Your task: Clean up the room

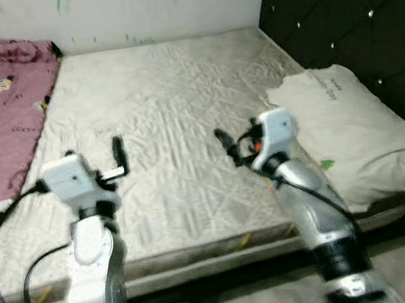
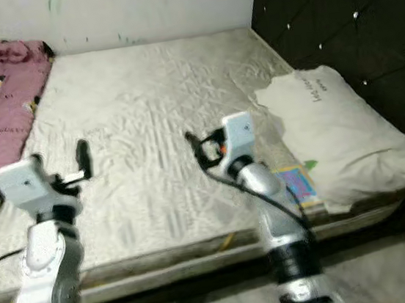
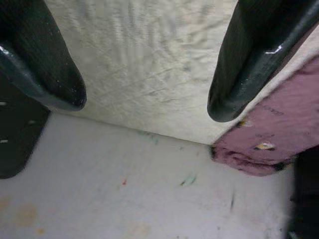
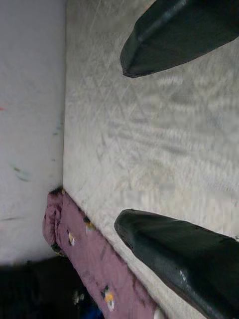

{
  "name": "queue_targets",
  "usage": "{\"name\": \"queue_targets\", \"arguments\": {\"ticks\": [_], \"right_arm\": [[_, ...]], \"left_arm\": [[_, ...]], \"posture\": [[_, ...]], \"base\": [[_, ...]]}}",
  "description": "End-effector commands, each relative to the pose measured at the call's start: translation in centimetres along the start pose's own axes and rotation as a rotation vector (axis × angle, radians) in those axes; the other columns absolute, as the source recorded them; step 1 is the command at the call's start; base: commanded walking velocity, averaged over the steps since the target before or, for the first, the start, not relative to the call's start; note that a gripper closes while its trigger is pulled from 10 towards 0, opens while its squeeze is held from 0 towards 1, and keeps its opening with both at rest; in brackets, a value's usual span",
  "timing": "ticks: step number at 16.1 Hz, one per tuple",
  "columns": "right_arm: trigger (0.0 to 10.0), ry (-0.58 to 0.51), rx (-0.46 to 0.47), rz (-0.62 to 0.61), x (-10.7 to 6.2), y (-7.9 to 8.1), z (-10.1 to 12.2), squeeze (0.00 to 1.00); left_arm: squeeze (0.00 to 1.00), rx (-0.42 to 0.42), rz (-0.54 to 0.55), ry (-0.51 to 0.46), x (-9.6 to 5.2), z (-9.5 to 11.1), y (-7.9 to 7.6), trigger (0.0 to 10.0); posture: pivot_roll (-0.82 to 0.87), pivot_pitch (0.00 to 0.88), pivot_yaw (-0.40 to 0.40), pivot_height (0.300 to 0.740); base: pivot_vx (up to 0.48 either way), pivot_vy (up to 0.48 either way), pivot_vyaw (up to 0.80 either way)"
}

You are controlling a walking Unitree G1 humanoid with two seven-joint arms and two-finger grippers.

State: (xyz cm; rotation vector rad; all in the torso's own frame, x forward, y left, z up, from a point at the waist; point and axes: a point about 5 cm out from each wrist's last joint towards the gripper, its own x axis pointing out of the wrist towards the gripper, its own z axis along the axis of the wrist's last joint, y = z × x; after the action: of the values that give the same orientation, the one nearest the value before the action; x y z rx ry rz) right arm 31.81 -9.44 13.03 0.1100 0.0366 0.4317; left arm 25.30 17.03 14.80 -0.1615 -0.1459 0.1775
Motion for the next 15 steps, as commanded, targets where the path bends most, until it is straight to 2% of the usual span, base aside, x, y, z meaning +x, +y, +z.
{"name": "queue_targets", "arguments": {"ticks": [1,10,11,14,15], "right_arm": [[10.0,-0.015,-0.018,0.005,0.10,-0.16,0.64,0.00],[10.0,-0.014,-0.022,0.002,0.20,-0.26,0.67,0.00],[10.0,-0.012,-0.024,0.003,0.21,-0.25,0.64,0.00],[10.0,-0.011,-0.033,0.008,0.24,-0.20,0.61,0.00],[10.0,-0.010,-0.035,0.009,0.24,-0.19,0.59,0.00]], "left_arm": [[0.00,-0.014,-0.014,-0.014,0.18,0.40,-0.50,10.0],[0.00,-0.014,-0.008,-0.021,0.28,0.48,-0.54,10.0],[0.00,0.016,0.010,-0.035,0.27,0.60,-0.44,10.0],[0.00,-0.003,0.003,-0.017,0.32,0.43,-0.44,10.0],[0.00,-0.004,-0.002,-0.013,0.33,0.38,-0.46,10.0]], "posture": [[0.00,0.000,-0.017,0.740],[0.00,0.000,-0.018,0.740],[0.00,0.000,-0.018,0.740],[0.00,0.000,-0.018,0.740],[0.00,0.000,-0.018,0.740]], "base": [[0.000,0.480,-0.80],[0.000,0.480,0.00],[0.000,0.000,0.00],[0.000,0.000,0.00],[0.000,0.480,0.00]]}}
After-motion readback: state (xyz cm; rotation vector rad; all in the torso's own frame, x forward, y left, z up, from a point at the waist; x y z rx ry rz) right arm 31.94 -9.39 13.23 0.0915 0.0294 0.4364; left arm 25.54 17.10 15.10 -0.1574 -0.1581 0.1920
